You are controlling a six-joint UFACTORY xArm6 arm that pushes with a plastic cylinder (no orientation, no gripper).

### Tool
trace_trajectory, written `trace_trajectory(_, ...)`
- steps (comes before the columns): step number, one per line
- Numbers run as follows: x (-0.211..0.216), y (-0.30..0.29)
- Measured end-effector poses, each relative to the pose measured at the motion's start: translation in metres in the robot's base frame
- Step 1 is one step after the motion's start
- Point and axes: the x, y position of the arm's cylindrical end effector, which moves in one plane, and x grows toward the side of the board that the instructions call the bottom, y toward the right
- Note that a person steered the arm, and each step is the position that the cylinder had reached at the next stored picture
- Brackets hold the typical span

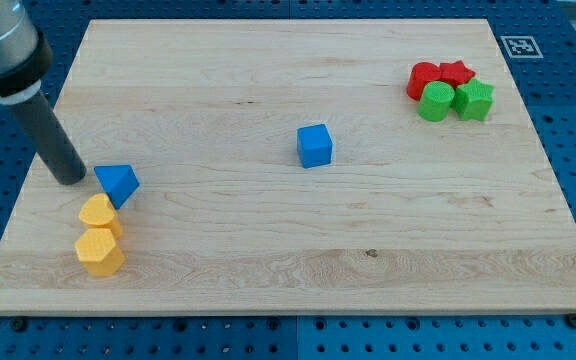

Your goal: Place the blue cube top right to the blue triangle

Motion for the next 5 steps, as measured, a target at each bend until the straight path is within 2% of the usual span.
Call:
trace_trajectory(1,-0.031,0.012)
trace_trajectory(2,-0.053,0.075)
trace_trajectory(3,-0.033,0.164)
trace_trajectory(4,0.013,0.249)
trace_trajectory(5,0.027,0.332)
